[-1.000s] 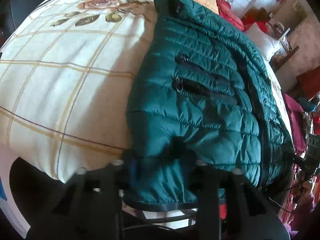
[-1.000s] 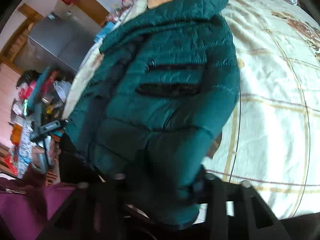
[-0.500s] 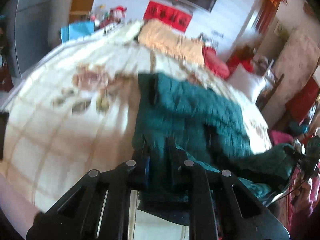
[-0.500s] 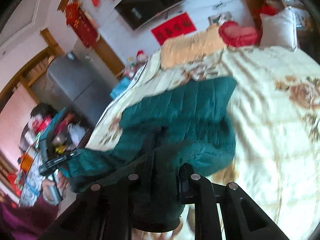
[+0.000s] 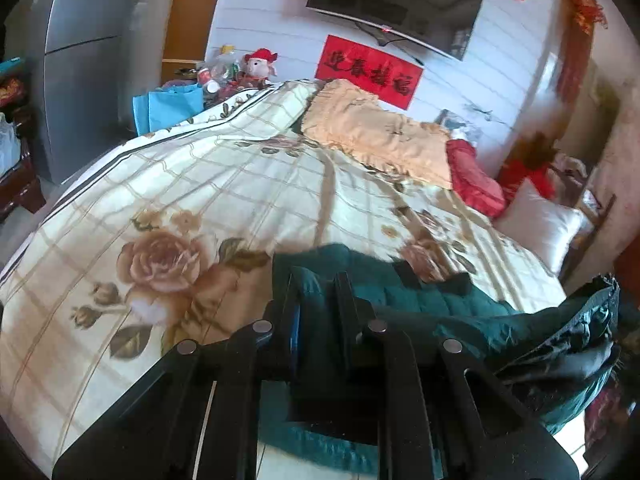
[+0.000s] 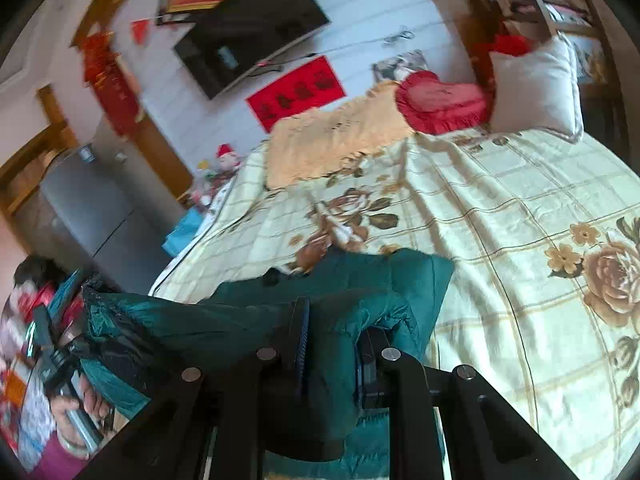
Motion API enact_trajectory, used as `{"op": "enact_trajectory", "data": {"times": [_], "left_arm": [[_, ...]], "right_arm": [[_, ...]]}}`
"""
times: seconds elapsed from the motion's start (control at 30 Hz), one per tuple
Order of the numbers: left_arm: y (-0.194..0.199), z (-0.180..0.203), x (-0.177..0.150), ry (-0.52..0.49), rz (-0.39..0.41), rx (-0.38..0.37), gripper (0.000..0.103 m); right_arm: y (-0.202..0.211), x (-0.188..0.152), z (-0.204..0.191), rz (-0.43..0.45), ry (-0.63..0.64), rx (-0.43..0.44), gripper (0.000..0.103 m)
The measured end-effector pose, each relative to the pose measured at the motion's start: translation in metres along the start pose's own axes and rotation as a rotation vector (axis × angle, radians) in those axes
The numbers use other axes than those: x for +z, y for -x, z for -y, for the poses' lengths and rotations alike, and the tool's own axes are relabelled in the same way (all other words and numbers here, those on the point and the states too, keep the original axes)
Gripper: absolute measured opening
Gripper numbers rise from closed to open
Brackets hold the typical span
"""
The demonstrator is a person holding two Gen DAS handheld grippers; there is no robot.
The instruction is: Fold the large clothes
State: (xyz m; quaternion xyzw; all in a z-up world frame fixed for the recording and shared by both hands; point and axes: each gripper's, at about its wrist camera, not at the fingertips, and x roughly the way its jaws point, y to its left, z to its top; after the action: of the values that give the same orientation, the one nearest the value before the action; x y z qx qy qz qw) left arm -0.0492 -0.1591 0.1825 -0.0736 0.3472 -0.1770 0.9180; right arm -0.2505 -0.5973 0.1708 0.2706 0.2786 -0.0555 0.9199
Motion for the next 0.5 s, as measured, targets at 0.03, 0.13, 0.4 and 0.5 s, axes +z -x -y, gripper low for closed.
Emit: {"op": "enact_trajectory", "data": {"times": [0.03,0.13,0.4,0.5], "left_arm": [[-0.01,0.001,0.004,0.003,-0.003,0.016,0.014],[-0.044,0.003,0.01,0.016,-0.018,0.068,0.014],[-0.122,0.002,-0.005,-0.002,-0.08,0.178,0.014],[-0.137,-0.005,-0.007,0.045,-0.1,0.159,0.017]], "right_arm": [[-0.011,0.006,0.003,-0.004,-0.006,-0.017,0.016],[-0.047,0.02,0.016,-0.019,-0.031,-0.077,0.016],[-0.119,0.014,0.049,-0.059,-0.088,-0.161,0.016],[-0.138,0.01,0.055,-0.069,-0.094,-0.171,0.019]]}}
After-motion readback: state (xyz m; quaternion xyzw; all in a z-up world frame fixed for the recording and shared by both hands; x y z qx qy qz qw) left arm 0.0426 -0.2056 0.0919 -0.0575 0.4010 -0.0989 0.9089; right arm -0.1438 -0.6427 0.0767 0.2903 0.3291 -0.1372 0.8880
